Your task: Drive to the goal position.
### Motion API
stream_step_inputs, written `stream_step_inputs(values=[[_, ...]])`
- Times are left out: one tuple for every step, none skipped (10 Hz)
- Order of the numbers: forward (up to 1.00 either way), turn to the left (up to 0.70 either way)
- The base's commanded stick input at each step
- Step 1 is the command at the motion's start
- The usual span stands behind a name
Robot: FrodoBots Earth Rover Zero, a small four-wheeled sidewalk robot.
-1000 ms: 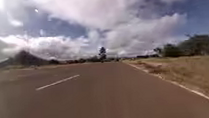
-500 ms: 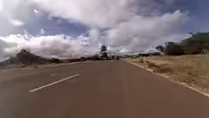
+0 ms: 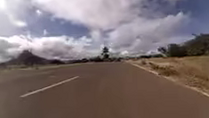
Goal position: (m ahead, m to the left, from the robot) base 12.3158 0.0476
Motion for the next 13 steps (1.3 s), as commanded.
stream_step_inputs(values=[[0.7,-0.09],[0.7,0.0],[0.7,0.0],[0.7,0.0],[0.7,0.0],[0.7,0.0],[0.7,0.0],[0.7,-0.03],[0.7,-0.06],[0.7,-0.1],[0.7,-0.14],[0.7,-0.18],[0.7,-0.22]])
